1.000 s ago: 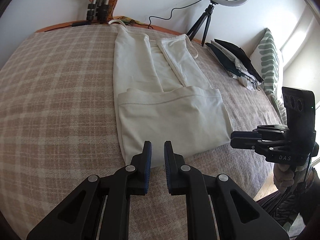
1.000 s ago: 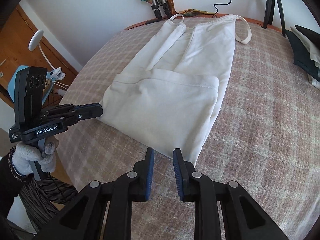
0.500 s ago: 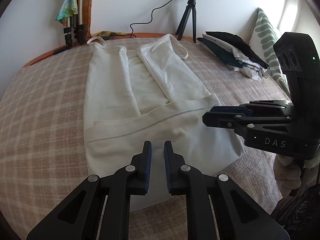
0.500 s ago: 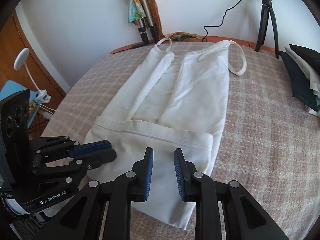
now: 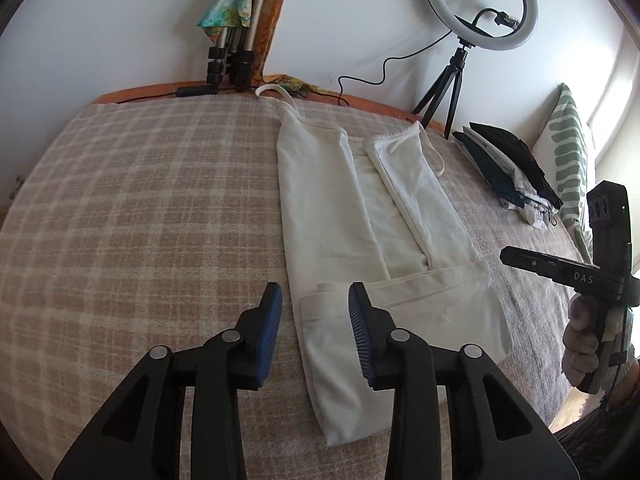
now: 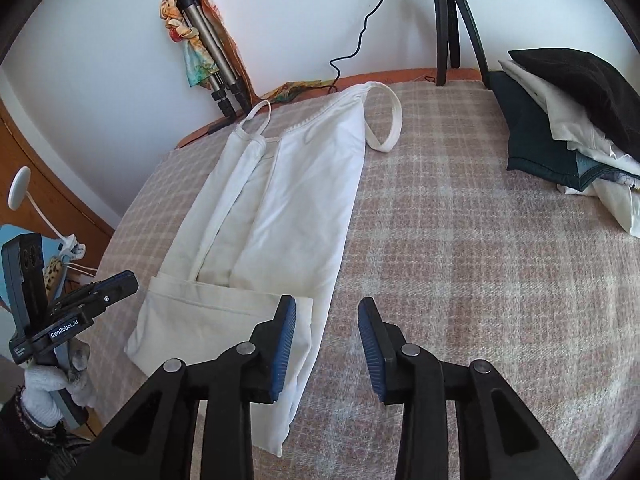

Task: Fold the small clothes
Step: 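Move both tools to the strap end of the camisole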

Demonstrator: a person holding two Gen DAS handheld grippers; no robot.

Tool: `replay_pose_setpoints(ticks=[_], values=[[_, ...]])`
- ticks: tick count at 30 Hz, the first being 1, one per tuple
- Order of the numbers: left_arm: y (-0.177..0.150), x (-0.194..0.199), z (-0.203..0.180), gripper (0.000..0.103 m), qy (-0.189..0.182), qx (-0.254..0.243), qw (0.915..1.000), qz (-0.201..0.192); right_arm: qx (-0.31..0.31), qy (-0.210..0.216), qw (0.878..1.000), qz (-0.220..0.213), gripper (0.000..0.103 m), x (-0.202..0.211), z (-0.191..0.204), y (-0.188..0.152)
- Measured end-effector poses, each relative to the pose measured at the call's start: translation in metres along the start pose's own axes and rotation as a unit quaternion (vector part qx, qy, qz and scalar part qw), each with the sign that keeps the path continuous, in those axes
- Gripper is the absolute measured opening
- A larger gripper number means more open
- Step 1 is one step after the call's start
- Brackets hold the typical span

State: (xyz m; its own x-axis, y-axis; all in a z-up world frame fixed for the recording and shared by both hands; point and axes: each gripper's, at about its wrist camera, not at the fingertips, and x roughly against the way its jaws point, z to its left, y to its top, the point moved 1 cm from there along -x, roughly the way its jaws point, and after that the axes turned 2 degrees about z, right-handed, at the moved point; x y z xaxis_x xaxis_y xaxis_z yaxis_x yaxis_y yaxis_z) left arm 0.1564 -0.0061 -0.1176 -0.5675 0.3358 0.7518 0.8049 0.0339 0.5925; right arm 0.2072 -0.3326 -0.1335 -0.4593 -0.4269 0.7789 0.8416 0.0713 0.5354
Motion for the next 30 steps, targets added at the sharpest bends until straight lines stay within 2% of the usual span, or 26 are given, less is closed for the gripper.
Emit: replay_pose_setpoints(ticks=[2, 6, 11, 15, 17, 21, 24, 27, 28, 29, 30], values=[[0.014, 0.0, 0.003, 0.042, -0.013, 0.008, 0.9998, -0.008, -0.013, 0.015, 1.0, -0.014, 0.042, 0.002, -0.007, 0.014], [0.042, -0.017, 0.012, 0.042, -0.021, 0.019, 0.9996, -0.006, -0.023, 0.019, 0.999, -0.02, 0.042, -0.009, -0.02, 0.042], [0.073, -0.054, 0.032, 0.042, -0.047, 0.058, 0.997, 0.02, -0.015, 0.025, 1.0, -0.013, 0.042, -0.034, -0.028, 0.076], [0.093, -0.083, 0.04, 0.044, -0.051, 0.073, 0.9956, 0.029, -0.002, 0.02, 1.0, -0.008, 0.042, -0.055, -0.033, 0.1], [0.101, -0.097, 0.045, 0.044, -0.064, 0.09, 0.9933, 0.034, -0.005, 0.025, 1.0, -0.008, 0.042, -0.066, -0.037, 0.111], [0.112, -0.119, 0.056, 0.044, -0.102, 0.127, 0.9859, 0.038, -0.016, 0.045, 0.999, -0.006, 0.042, -0.085, -0.04, 0.123], [0.118, -0.124, 0.056, 0.043, -0.112, 0.128, 0.985, 0.029, -0.014, 0.043, 0.999, -0.006, 0.038, -0.097, -0.042, 0.128], [0.122, -0.127, 0.052, 0.033, -0.116, 0.117, 0.9861, 0.023, -0.012, 0.055, 0.998, 0.003, 0.03, -0.106, -0.042, 0.129], [0.123, -0.129, 0.051, 0.015, -0.108, 0.112, 0.9875, 0.023, -0.008, 0.053, 0.999, 0.002, 0.025, -0.107, -0.041, 0.129], [0.123, -0.13, 0.051, 0.01, -0.099, 0.113, 0.9885, 0.02, -0.007, 0.054, 0.999, 0.002, 0.015, -0.109, -0.041, 0.129], [0.123, -0.133, 0.053, 0.01, -0.099, 0.116, 0.9881, 0.02, -0.008, 0.059, 0.998, 0.006, 0.009, -0.11, -0.042, 0.13]])
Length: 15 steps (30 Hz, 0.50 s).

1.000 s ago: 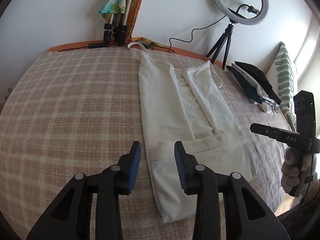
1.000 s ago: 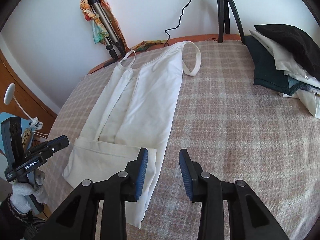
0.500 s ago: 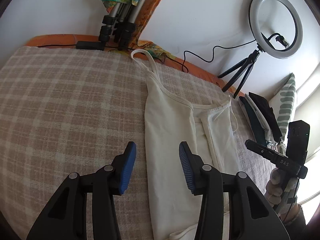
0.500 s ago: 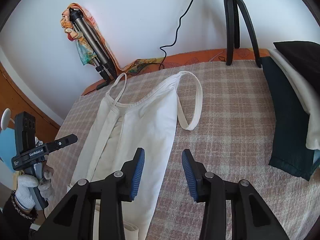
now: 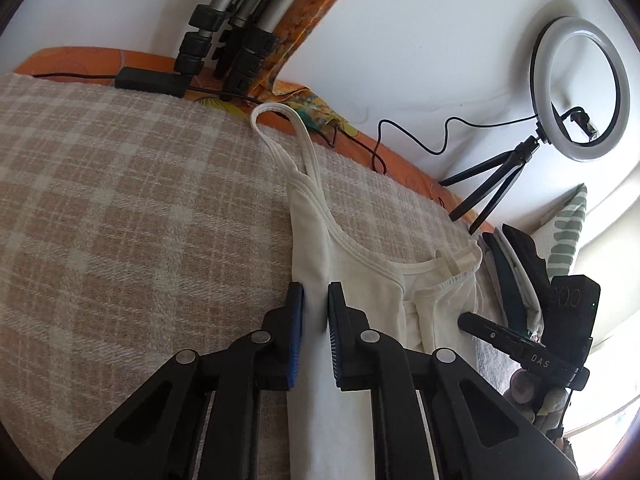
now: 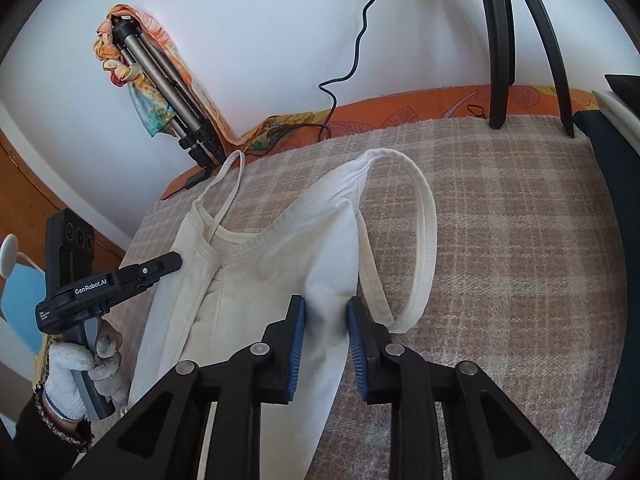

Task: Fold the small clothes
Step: 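Move both tools to the strap end of the camisole, then grasp the camisole straps with both tools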

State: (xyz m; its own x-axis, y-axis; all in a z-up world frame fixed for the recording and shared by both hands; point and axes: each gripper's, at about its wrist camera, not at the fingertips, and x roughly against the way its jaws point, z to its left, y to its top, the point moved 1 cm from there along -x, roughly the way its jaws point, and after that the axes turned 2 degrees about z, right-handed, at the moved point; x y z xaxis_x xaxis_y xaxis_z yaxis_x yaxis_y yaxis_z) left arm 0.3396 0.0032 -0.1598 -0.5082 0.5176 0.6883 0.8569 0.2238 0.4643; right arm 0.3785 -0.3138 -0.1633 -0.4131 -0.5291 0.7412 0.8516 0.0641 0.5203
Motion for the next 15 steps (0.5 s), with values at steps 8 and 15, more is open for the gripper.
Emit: replay_pose_setpoints(ticks=[8, 15], values=[[-0.001, 0.003, -0.001, 0.007, 0.046, -0.012, 0.9986, -0.022, -0.017, -0.023, 1.0, -0.003, 0.0, 0.003, -0.011, 0.001], [0.009, 0.008, 0.011, 0.03, -0.008, 0.03, 0.9994, -0.014, -0.016, 0.021, 0.999, -0.027, 0.035, 0.017, -0.014, 0.011]])
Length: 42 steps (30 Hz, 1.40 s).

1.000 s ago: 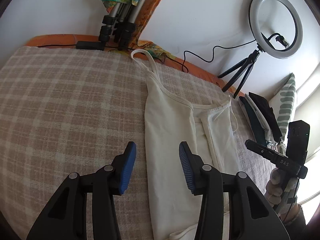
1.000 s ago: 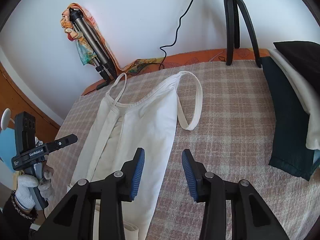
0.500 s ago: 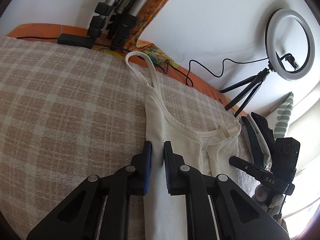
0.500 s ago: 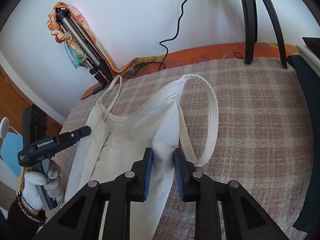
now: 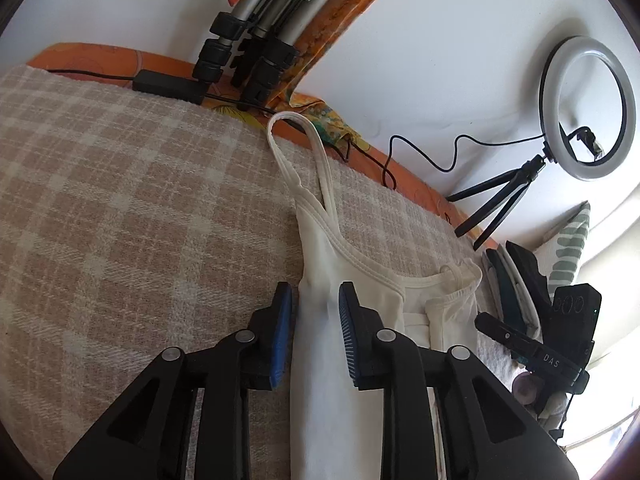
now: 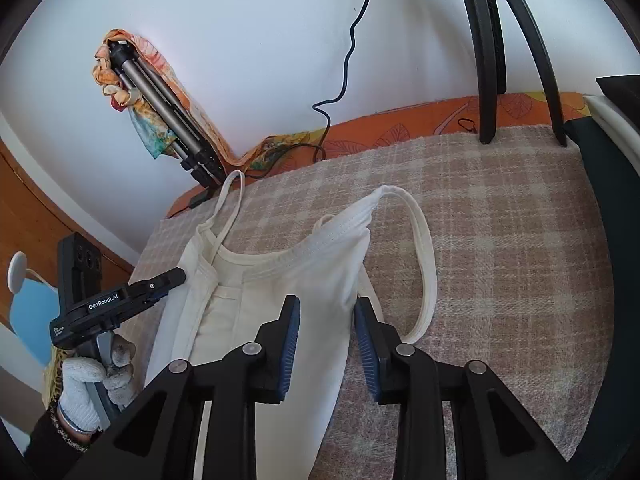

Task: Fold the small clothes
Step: 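Grasp the camisole straps with both tools, then lift the strap end and fold it toward the hem with both tools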

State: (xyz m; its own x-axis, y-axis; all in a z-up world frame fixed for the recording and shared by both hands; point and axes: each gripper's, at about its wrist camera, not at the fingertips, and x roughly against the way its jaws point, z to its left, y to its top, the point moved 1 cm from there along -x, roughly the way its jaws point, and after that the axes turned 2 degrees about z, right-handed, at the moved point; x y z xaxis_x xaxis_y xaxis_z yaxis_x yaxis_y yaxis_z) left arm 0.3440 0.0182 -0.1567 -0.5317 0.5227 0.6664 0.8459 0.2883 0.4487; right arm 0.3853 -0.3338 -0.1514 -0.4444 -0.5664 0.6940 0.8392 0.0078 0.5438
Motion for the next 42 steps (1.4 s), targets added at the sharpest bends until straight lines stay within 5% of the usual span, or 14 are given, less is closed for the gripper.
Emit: replay_pose_setpoints(ticks=[2, 7, 10, 11, 13, 25, 42], values=[[0.005, 0.001, 0.005, 0.052, -0.02, 0.022, 0.9995, -0.003, 0.001, 0.002, 1.0, 0.0, 0.035, -0.003, 0.0, 0.007], [0.017, -0.01, -0.001, 0.055, -0.018, 0.003, 0.9998, 0.007, -0.009, 0.003, 1.0, 0.014, 0.035, -0.024, -0.007, 0.023], [0.018, -0.017, -0.008, 0.044, -0.003, -0.025, 0.9997, 0.007, -0.007, 0.005, 1.0, 0.019, 0.027, -0.033, -0.009, 0.029], [0.019, -0.021, -0.009, 0.022, 0.003, -0.029, 0.9995, 0.012, -0.007, 0.005, 1.0, 0.022, 0.019, -0.035, -0.009, 0.03], [0.02, -0.03, -0.005, 0.0, 0.016, -0.025, 0.9994, 0.02, -0.013, 0.007, 0.999, 0.029, 0.006, -0.039, -0.012, 0.033], [0.025, -0.001, -0.014, 0.0, -0.01, -0.024, 0.9993, -0.026, -0.003, 0.017, 1.0, 0.003, 0.002, -0.019, 0.001, 0.037], [-0.019, 0.099, -0.058, 0.0, -0.019, -0.072, 0.994, -0.08, 0.056, 0.033, 0.997, -0.046, 0.002, 0.09, 0.075, -0.005]])
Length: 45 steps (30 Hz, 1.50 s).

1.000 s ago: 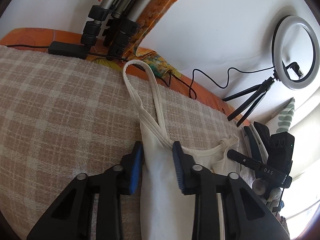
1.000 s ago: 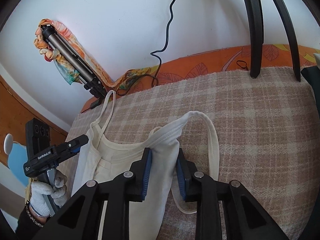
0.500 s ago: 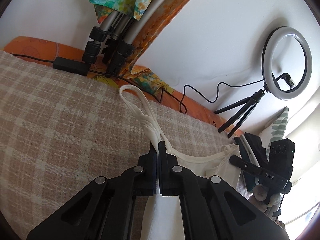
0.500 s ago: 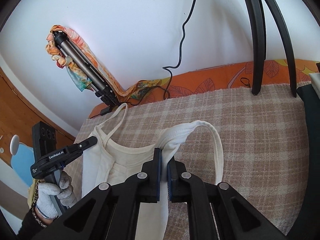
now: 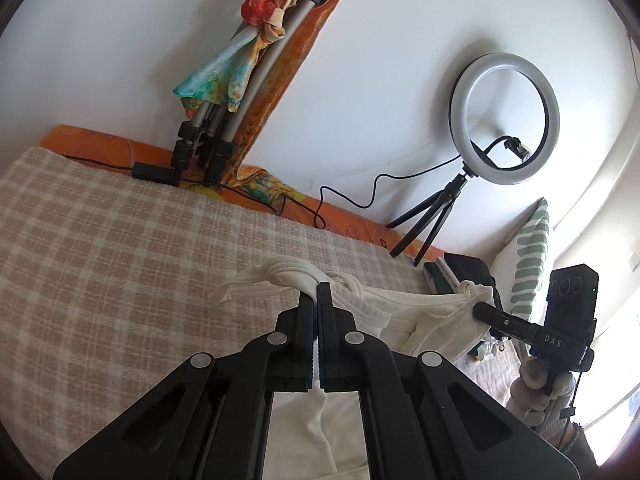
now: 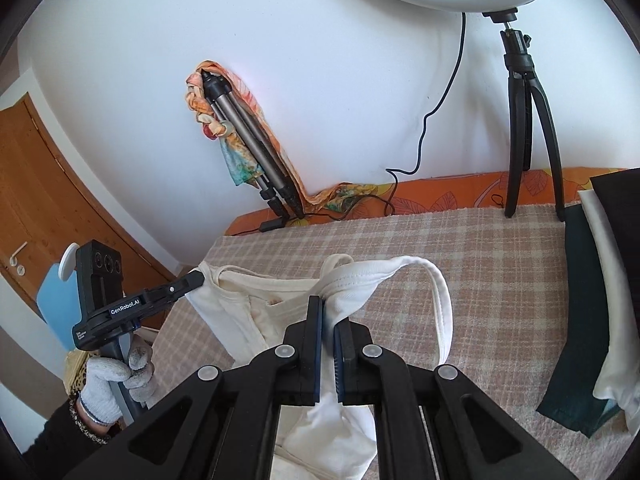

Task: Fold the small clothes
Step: 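Lift the strap end and fold it toward the hem with both tools, then open both tools and move them to the folded camisole's edge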

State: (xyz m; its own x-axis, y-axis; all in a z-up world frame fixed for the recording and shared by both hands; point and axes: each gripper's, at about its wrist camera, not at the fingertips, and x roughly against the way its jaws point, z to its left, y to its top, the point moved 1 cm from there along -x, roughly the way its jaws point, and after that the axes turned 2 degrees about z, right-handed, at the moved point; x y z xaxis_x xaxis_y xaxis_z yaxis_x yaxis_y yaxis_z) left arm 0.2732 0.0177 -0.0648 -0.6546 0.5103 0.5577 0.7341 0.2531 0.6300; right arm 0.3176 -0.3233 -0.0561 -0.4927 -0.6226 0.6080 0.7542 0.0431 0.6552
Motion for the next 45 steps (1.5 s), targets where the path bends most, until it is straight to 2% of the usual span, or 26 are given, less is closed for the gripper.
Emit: replay_pose_setpoints(ticks=[6, 11, 15, 20, 22, 24, 25, 27, 29, 30, 32, 35, 38, 40, 45], values=[[-0.036, 0.038, -0.011, 0.0, 0.001, -0.013, 0.9999, -0.002, 0.024, -0.012, 1.0, -0.001, 0.002, 0.036, 0.033, -0.037], [-0.072, 0.056, -0.01, 0.0, 0.008, -0.017, 0.9997, 0.014, 0.037, -0.023, 0.999, 0.001, 0.002, 0.053, 0.052, -0.082], [-0.102, 0.063, -0.004, 0.0, 0.014, -0.009, 0.9994, 0.029, 0.053, -0.04, 0.998, 0.017, 0.002, 0.052, 0.061, -0.123], [-0.133, 0.063, 0.001, 0.0, 0.038, -0.024, 0.9975, 0.054, 0.076, -0.063, 0.994, 0.039, 0.003, 0.044, 0.067, -0.159], [-0.142, 0.064, 0.004, 0.0, 0.046, -0.023, 0.9964, 0.068, 0.084, -0.066, 0.993, 0.048, 0.007, 0.045, 0.07, -0.168], [-0.15, 0.063, 0.007, 0.001, 0.048, -0.025, 0.9936, 0.099, 0.083, -0.071, 0.992, 0.06, 0.014, 0.048, 0.071, -0.175], [-0.154, 0.065, 0.007, 0.003, 0.054, -0.028, 0.9919, 0.111, 0.081, -0.07, 0.992, 0.071, 0.031, 0.05, 0.07, -0.179], [-0.16, 0.073, 0.008, 0.004, 0.05, -0.027, 0.9899, 0.13, 0.083, -0.072, 0.989, 0.097, 0.035, 0.056, 0.072, -0.186], [-0.163, 0.087, 0.004, 0.004, 0.036, -0.028, 0.9899, 0.134, 0.091, -0.08, 0.986, 0.116, 0.034, 0.068, 0.077, -0.192], [-0.164, 0.095, -0.001, 0.004, 0.031, -0.035, 0.9903, 0.131, 0.095, -0.069, 0.987, 0.114, 0.034, 0.077, 0.082, -0.194], [-0.161, 0.107, -0.014, 0.004, 0.018, -0.053, 0.9912, 0.12, 0.102, -0.041, 0.989, 0.097, 0.033, 0.096, 0.094, -0.195], [-0.145, 0.105, -0.039, 0.004, 0.024, -0.093, 0.9902, 0.101, 0.102, -0.031, 0.992, 0.064, 0.032, 0.104, 0.107, -0.181], [-0.126, 0.08, -0.055, 0.009, 0.028, -0.11, 0.9873, 0.111, 0.081, -0.028, 0.994, 0.061, 0.03, 0.085, 0.11, -0.168], [-0.115, 0.06, -0.061, 0.009, 0.047, -0.118, 0.9856, 0.111, 0.075, -0.036, 0.994, 0.073, 0.03, 0.065, 0.109, -0.164], [-0.105, 0.002, -0.077, 0.009, 0.075, -0.155, 0.9691, 0.177, 0.073, -0.055, 0.989, 0.116, 0.028, 0.023, 0.103, -0.164]])
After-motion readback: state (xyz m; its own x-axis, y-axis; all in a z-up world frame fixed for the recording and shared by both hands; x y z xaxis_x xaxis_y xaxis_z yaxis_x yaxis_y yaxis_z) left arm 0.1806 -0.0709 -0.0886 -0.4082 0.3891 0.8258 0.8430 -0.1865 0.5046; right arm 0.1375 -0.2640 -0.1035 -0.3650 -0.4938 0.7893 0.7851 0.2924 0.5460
